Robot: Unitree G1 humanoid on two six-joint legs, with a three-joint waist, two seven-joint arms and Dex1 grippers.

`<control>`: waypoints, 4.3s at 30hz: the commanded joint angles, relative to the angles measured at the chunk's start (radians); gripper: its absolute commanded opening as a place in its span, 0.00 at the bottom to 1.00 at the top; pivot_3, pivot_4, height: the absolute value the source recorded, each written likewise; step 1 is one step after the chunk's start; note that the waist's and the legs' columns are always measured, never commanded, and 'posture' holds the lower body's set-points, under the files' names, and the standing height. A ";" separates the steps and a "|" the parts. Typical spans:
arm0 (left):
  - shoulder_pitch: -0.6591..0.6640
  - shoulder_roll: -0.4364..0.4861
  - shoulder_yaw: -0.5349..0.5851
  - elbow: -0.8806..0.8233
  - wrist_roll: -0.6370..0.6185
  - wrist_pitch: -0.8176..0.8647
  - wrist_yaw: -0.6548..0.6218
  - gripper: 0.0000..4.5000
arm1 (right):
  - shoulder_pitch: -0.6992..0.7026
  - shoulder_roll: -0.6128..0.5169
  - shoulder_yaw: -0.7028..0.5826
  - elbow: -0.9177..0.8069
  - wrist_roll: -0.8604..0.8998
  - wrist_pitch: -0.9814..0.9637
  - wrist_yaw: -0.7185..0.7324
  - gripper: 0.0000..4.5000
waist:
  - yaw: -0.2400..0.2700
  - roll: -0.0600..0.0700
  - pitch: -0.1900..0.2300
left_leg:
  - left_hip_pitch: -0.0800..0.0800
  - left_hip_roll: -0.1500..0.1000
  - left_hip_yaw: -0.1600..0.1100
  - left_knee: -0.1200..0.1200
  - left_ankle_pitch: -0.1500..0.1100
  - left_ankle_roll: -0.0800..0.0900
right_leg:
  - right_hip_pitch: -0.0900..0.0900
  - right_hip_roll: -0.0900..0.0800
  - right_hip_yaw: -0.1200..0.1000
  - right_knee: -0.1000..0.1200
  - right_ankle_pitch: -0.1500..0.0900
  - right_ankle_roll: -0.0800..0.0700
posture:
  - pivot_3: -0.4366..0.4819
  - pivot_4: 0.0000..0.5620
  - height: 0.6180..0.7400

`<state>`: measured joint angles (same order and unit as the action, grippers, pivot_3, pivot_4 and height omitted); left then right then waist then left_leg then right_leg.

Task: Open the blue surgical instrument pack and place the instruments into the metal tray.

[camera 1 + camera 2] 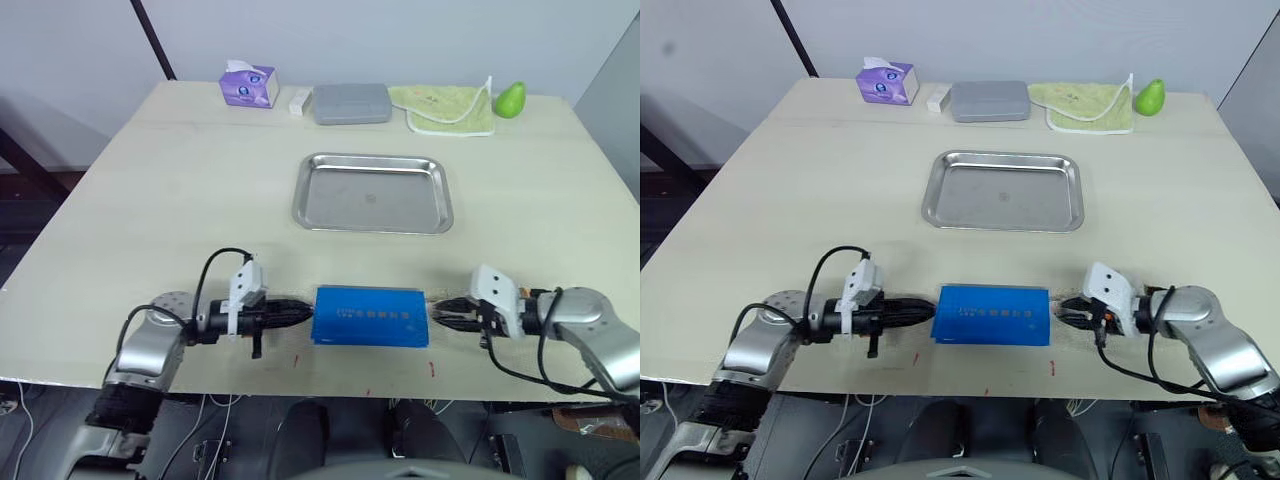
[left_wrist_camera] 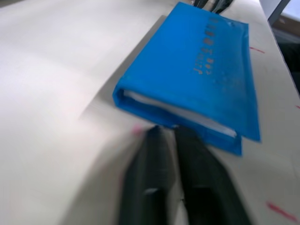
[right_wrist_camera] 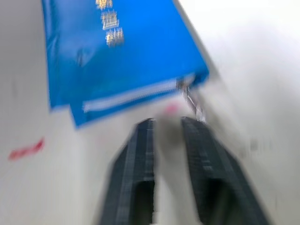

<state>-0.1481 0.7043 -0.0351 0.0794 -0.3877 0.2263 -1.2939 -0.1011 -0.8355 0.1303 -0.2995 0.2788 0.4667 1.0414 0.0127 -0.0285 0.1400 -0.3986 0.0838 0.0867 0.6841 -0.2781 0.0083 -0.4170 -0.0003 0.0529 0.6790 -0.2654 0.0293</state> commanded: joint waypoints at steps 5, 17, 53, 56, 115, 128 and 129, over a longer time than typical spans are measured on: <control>0.107 0.097 0.165 0.033 -0.094 0.008 -0.054 0.74 | 0.249 -0.046 -0.324 -0.142 0.154 -0.018 0.035 0.92 | -0.002 0.001 0.000 | 0.001 0.000 0.000 -0.001 0.000 0.000 | 0.000 0.000 0.000 0.000 0.000 0.000 | 0.48 0.27 1.00; 0.233 0.120 0.369 -0.106 -0.286 0.122 -0.072 0.97 | 0.529 -0.006 -0.581 -0.375 0.302 -0.074 0.098 1.00 | 0.000 0.001 0.001 | 0.001 0.001 0.000 -0.001 0.000 0.000 | 0.001 -0.001 -0.001 -0.001 -0.001 0.000 | 0.48 0.27 1.00; 0.160 0.105 0.261 -0.325 -0.288 -0.027 -0.212 0.97 | 0.152 0.152 0.054 -0.113 -0.184 -0.449 -0.119 1.00 | 0.000 0.000 0.002 | 0.001 0.000 0.000 -0.001 0.000 0.000 | 0.001 0.000 -0.001 0.000 -0.002 -0.002 | 0.48 0.27 1.00; 0.157 0.104 0.254 -0.311 -0.286 -0.034 -0.217 0.97 | 0.159 0.153 0.055 -0.097 -0.191 -0.465 -0.123 1.00 | 0.000 0.000 0.002 | 0.001 0.000 0.000 -0.001 0.000 0.000 | 0.001 0.000 -0.001 0.000 -0.002 -0.002 | 0.48 0.27 1.00; -0.151 -0.017 0.122 0.037 -0.165 -0.073 -0.147 1.00 | -0.450 0.061 0.089 0.297 0.150 0.085 0.255 0.03 | 0.000 0.002 0.003 | 0.000 0.001 0.000 -0.001 0.000 0.000 | 0.000 0.000 -0.001 0.000 -0.001 -0.001 | 0.48 0.27 1.00; -0.400 -0.189 -0.018 0.304 -0.079 -0.092 -0.225 0.71 | -0.445 0.070 0.075 0.244 0.155 0.127 0.256 0.00 | -0.004 0.002 0.003 | 0.000 0.001 0.000 0.000 0.000 0.000 | 0.000 0.001 -0.001 0.000 -0.001 -0.001 | 0.48 0.27 1.00; -0.405 -0.194 -0.024 0.311 -0.070 -0.101 -0.229 0.63 | -0.444 0.071 0.074 0.239 0.156 0.130 0.254 0.00 | -0.005 0.002 0.003 | 0.000 0.001 0.000 0.000 0.000 0.000 | 0.000 0.001 -0.001 0.000 -0.001 -0.001 | 0.48 0.27 1.00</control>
<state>-0.5359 0.5120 -0.0526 0.3848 -0.4720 0.1515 -1.5021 -0.5506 -0.7655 0.2022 -0.0277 0.4358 0.5859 1.2985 0.0076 -0.0260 0.1430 -0.3989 0.0843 0.0865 0.6838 -0.2783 0.0086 -0.4169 0.0010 0.0523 0.6793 -0.2663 0.0284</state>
